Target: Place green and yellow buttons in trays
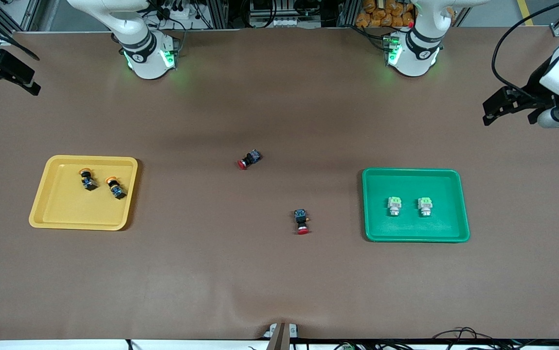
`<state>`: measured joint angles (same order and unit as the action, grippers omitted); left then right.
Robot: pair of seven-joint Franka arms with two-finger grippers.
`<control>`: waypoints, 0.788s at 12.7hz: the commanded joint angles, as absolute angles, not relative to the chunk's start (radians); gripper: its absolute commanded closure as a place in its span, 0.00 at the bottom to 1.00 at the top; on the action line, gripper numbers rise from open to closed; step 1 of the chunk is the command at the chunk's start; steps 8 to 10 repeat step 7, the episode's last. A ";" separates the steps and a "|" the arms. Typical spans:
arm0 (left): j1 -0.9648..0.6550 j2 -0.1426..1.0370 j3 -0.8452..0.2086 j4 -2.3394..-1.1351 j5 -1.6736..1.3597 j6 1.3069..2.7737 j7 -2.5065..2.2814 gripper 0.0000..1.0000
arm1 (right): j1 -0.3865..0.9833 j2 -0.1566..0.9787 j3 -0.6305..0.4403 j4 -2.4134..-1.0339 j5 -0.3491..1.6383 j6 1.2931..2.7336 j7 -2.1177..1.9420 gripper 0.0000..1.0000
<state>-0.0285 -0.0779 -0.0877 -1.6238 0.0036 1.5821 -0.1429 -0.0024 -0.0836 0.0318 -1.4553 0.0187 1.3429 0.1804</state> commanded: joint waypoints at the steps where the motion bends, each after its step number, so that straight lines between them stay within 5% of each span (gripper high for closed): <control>1: -0.025 -0.081 -0.087 -1.592 -0.014 1.545 -0.144 0.00 | 0.008 -0.067 0.031 -1.427 0.000 1.316 0.169 0.00; 10: -0.026 -0.080 -0.081 -1.589 0.012 1.523 -0.144 0.00 | 0.015 -0.057 0.015 -1.437 -0.012 1.315 0.140 0.00</control>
